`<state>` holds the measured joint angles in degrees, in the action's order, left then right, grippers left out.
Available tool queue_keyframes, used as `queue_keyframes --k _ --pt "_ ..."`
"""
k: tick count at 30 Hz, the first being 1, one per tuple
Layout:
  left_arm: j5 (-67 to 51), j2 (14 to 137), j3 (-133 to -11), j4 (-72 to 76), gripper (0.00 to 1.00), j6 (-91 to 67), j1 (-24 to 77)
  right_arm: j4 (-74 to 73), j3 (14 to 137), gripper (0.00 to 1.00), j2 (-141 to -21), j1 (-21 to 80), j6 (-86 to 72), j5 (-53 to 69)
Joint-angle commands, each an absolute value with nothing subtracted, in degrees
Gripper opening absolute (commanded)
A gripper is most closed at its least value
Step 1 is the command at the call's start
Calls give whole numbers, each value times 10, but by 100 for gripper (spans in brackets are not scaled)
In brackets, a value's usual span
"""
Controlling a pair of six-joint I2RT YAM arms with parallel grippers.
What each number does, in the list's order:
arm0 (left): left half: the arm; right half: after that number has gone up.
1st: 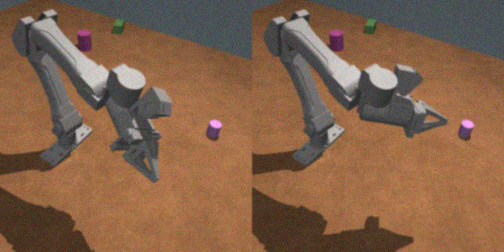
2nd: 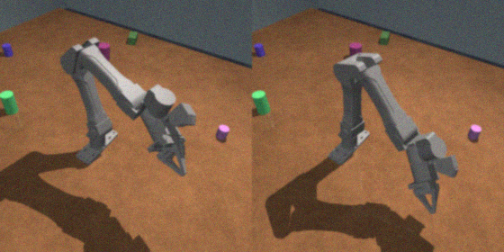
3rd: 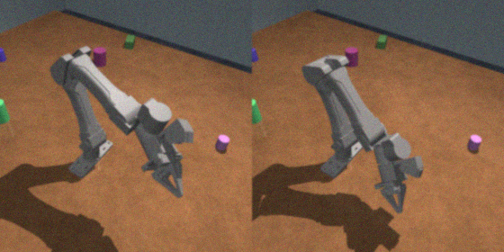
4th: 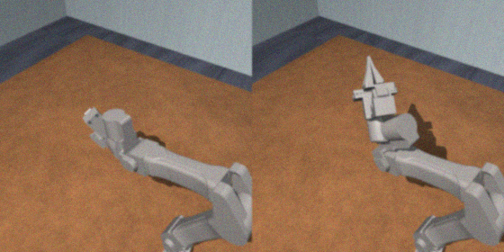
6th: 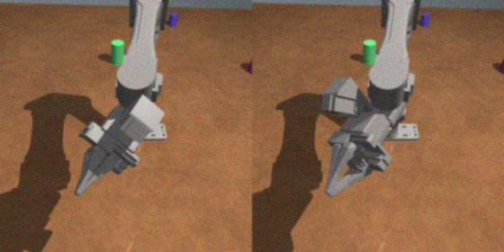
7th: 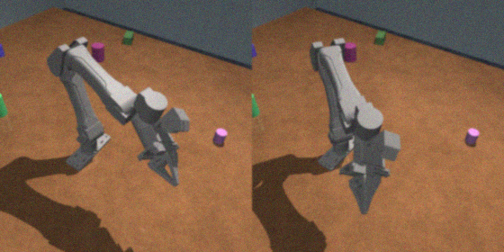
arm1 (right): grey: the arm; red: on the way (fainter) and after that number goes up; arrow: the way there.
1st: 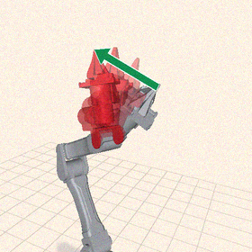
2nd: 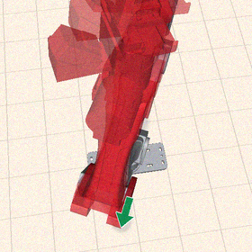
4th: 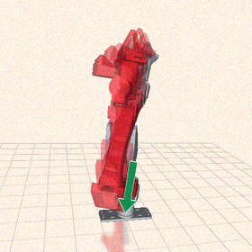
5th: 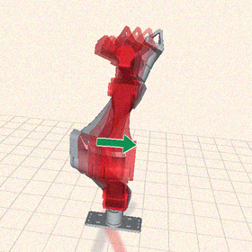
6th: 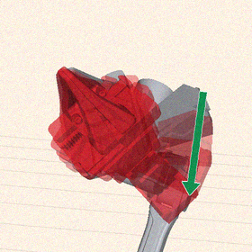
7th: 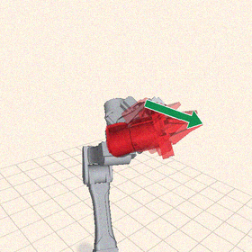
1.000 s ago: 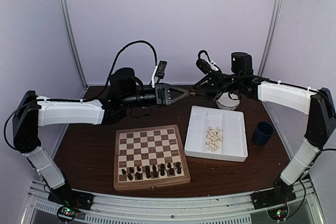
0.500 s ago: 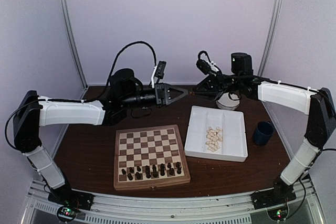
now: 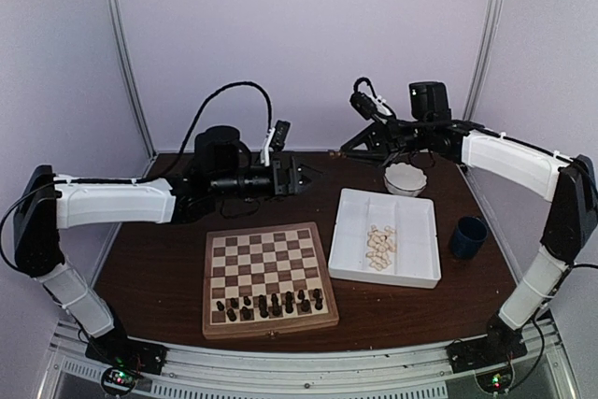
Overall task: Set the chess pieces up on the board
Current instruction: Pass from the left arm to the right, then place the rook at h8.
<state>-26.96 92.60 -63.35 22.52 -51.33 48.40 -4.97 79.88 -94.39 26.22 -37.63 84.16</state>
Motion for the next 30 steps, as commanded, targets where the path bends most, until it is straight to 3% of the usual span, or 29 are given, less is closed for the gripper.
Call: queue_keyframes --k 1,6,10,19,30 --pt "-190 820 -612 62 97 -415 463 -309 892 13 -965 263 -151 793" --pt "-90 710 -572 -77 98 -364 432 -560 1021 13 -1007 303 60 653" --pt "-23 646 -556 -159 97 -336 407 -671 1110 12 -1036 390 185 500" --pt "122 547 -541 -281 97 -318 380 -754 1211 10 -1142 622 301 187" --pt "167 479 -498 -314 98 -328 376 -743 1349 10 -1300 778 336 64"
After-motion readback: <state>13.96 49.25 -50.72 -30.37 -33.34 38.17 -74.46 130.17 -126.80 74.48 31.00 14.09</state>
